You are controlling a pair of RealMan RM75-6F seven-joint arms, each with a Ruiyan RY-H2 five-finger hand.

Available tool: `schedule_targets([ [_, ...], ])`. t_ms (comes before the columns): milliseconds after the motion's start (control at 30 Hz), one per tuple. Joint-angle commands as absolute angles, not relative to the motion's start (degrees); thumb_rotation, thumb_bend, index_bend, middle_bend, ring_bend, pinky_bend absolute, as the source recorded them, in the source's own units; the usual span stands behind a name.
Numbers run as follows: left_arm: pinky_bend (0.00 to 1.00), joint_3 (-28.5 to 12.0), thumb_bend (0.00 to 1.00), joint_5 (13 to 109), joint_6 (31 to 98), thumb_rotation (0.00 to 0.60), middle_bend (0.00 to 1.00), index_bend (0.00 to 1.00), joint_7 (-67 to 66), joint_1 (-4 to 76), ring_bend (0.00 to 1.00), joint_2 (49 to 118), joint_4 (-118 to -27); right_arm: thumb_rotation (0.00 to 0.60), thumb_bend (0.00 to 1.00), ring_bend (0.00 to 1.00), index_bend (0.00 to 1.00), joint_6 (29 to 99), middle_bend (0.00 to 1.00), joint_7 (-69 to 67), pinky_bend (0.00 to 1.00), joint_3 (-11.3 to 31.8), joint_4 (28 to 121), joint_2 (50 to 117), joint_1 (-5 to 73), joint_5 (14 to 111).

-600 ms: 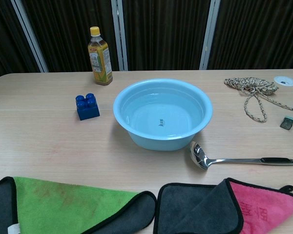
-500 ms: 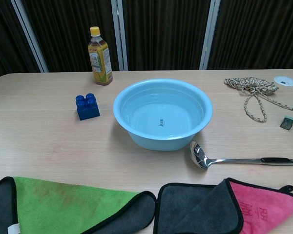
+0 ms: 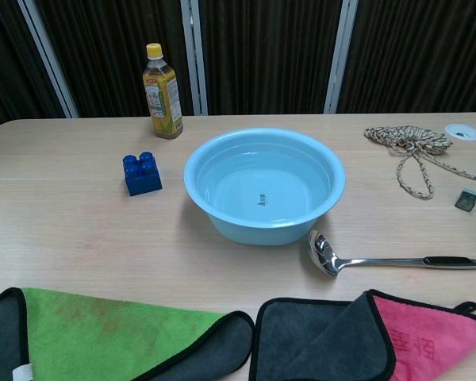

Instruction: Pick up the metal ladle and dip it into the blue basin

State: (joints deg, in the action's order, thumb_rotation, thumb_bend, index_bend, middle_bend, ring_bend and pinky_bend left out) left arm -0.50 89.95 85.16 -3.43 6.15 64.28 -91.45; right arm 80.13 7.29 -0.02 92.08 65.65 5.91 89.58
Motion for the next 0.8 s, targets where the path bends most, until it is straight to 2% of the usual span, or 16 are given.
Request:
schedule_targets([
  [33,0.00,-0.30,0.25,90.51,84.79,0.489,0.00,0.00,-2.89,6.52,0.00,64.35,-91.19,0.600,0.06,0.00,0.24,75.84,0.00,8.19,0.00,-1.36,93.34,64.88,8.27,90.98],
  [167,0.00,-0.18,0.25,90.96,83.62,0.494,0.00,0.00,-2.04,7.36,0.00,64.24,-91.33,0.600,0.14,0.00,0.32,69.54,0.00,8.06,0.00,-1.29,96.47,63.30,11.63,89.68],
  [267,0.00,0.12,0.26,91.78,83.42,0.494,0.00,0.00,-1.27,7.67,0.00,64.09,-91.41,0.600,0.16,0.00,0.35,67.89,0.00,9.66,0.00,-0.70,97.39,63.08,12.82,88.60],
  [500,0.00,0.16,0.27,91.80,82.57,0.492,0.00,0.00,-0.28,8.33,0.00,64.02,-91.07,0.600,0.23,0.00,0.37,64.81,0.00,11.98,0.00,1.38,97.01,64.35,15.35,84.68],
  [800,0.00,0.18,0.29,91.91,82.04,0.492,0.00,0.00,1.40,8.96,0.00,64.22,-90.36,0.600,0.24,0.00,0.36,58.36,0.00,13.37,0.00,3.50,94.16,68.29,20.07,79.28],
])
